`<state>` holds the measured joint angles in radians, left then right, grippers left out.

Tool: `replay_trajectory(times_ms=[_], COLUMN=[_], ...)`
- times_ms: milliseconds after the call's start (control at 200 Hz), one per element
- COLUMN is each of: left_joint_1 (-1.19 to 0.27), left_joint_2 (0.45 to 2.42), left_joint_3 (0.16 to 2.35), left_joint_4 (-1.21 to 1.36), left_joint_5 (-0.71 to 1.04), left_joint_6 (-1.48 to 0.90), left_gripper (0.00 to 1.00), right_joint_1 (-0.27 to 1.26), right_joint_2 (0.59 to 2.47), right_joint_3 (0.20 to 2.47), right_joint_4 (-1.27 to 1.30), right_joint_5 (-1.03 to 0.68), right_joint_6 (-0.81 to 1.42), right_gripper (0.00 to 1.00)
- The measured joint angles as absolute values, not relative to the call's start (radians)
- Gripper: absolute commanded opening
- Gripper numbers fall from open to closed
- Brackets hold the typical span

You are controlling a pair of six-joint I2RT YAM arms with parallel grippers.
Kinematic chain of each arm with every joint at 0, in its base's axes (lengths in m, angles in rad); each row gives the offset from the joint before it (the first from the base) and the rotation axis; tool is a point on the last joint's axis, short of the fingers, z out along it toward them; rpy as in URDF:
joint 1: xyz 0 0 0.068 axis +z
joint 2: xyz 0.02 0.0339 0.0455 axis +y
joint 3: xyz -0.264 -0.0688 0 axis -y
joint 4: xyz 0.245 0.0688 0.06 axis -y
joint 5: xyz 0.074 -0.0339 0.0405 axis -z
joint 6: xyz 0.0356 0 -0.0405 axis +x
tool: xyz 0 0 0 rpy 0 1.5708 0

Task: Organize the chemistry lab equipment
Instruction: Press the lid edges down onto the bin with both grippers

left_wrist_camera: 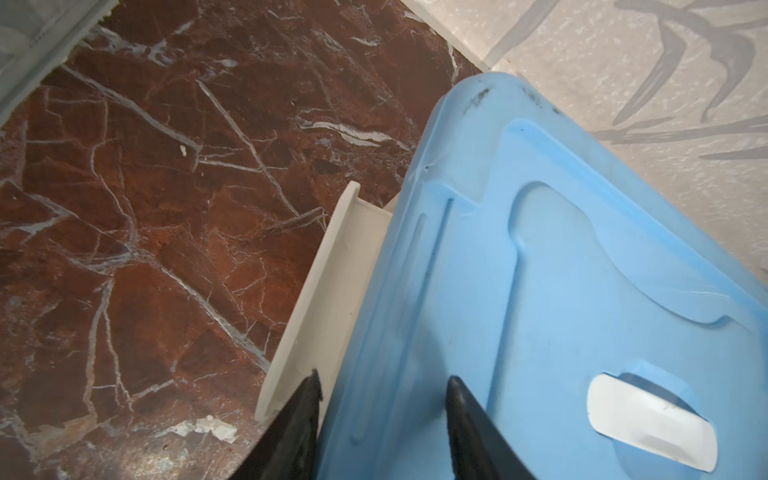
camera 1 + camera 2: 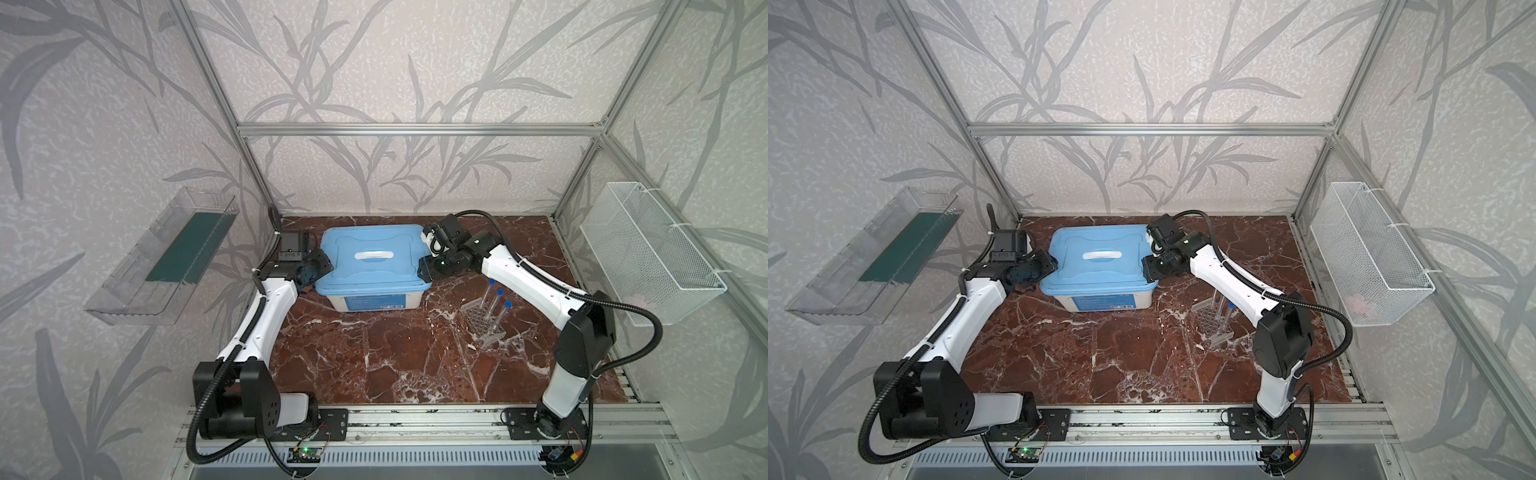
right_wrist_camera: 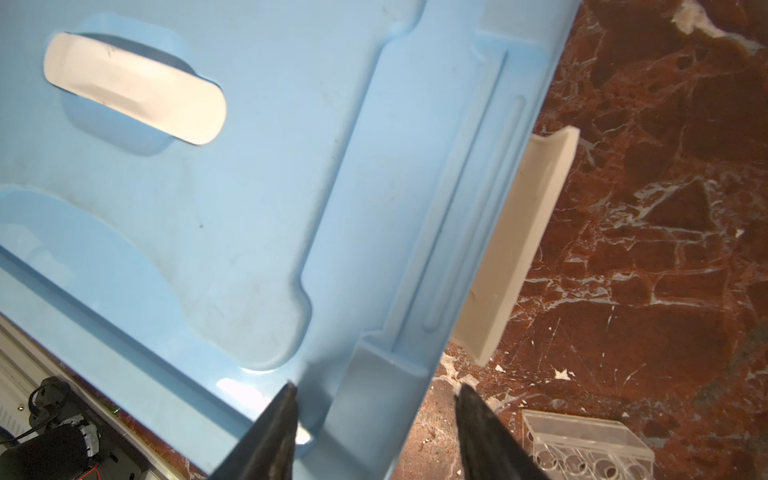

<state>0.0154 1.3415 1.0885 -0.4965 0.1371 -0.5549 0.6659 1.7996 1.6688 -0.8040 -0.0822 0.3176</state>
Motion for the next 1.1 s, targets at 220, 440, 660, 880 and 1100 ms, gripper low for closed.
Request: replay_trajectory(times_ms=[220,440,660,880,1100], left_joint_1=[-0.035,-0.044,0.003,0.082,0.08], left_joint_2=[1.342,1.341,1.34,1.344,1.38], left_joint_3=[1.063,1.058,1.072,1.081,1.024], left_joint_4=[-0.436,-0.43,-0.442,-0.394,-0.273], left_joint_5=[0.14,0.148,0.19,0.239,0.329], left_joint_6=[-0.58,-0.598,-0.556,-0.551,-0.584], left_gripper=[0.45,0.58,0.85,0.9,0.91], right_joint_1=[0.656,0.624,0.616,0.616,0.616], right_joint_2=[1.795,1.8,1.852,1.855,1.855], right_joint_3=[1.669,1.682,1.75,1.751,1.743], right_joint_4=[-0.813,-0.821,-0.846,-0.839,-0.82], right_joint_5=[-0.038,-0.026,-0.012,-0.008,-0.012], right_joint_6=[0.322,0.323,0.321,0.321,0.32], right_gripper=[0.59,0.59,0.57,0.56,0.55])
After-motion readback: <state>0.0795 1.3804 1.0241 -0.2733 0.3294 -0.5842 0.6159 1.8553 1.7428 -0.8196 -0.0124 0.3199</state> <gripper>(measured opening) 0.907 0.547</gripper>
